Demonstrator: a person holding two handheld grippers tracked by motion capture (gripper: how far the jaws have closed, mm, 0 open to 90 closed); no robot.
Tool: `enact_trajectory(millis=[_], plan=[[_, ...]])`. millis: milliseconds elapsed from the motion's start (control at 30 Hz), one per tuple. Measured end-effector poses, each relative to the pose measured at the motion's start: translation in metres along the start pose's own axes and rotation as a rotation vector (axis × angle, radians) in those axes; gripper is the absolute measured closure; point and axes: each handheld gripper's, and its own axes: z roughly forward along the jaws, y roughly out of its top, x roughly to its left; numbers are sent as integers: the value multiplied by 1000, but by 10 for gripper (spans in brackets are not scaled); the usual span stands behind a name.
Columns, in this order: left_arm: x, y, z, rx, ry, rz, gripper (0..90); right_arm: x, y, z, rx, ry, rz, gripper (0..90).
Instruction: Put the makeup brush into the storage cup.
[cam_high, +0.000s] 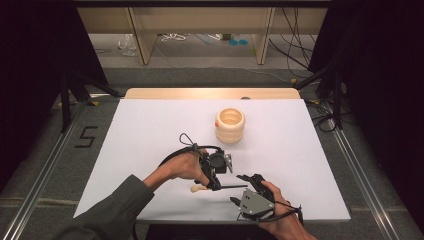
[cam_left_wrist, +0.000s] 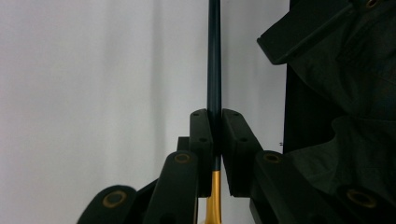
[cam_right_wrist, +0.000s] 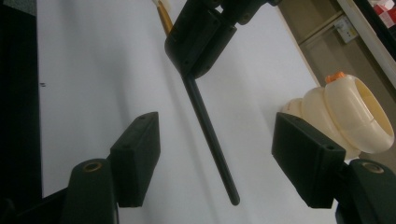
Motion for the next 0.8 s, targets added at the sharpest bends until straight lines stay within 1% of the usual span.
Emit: enact_trajectory(millis=[33,67,100,133,167,200,267,300,367,400,433,467,500,533,567,600,667,700,733,767,800], plan=[[0,0,0,0,0,0,832,0,0,1,1,1,-15,349],[0,1,-1,-2,7,11,832,1,2,1,6,4,-2,354],[-1,2,-1,-7,5,0,832,1,2,1,6,4,-2,354],[-1,3,-2,-8,2,8,832,2,3,1,3,3,-32,369],[-3,3,-1,-21,-7,-18,832,3,4,1,9,5,-35,373],[-2,5,-2,-2,2,13,832,3,4,2,12,4,-49,374],[-3,6,-2,-7,2,11,832,3,5,2,14,-5,-57,376],[-4,6,-1,-6,-4,1,833,4,5,3,16,-4,-62,381],[-5,7,-1,-2,-5,5,832,5,5,3,20,-6,-65,397],[-4,8,-2,12,-8,19,832,5,6,4,22,-2,-75,401],[-5,9,-1,-1,-6,5,833,2,6,3,35,-12,-135,409],[-6,9,-1,-2,-2,4,833,2,6,4,39,-25,-153,417],[-6,10,-2,12,0,15,832,3,7,4,45,-22,-161,428],[-7,10,-2,5,1,2,832,3,7,4,45,-22,-161,428],[-6,11,-3,16,-1,14,833,4,7,4,44,-24,-144,434],[-6,12,-2,9,-17,14,832,4,8,5,48,-30,-183,448],[-6,12,-3,9,-18,24,832,5,8,5,46,-37,-178,451],[-6,12,-3,6,-19,23,832,6,8,5,47,-35,-183,460],[-6,12,-3,4,-17,20,832,7,8,5,53,-36,-167,468],[-6,13,-3,9,-16,22,833,3,8,6,35,-35,-227,472],[-7,13,-2,12,-20,17,832,2,9,6,41,-25,-246,482]])
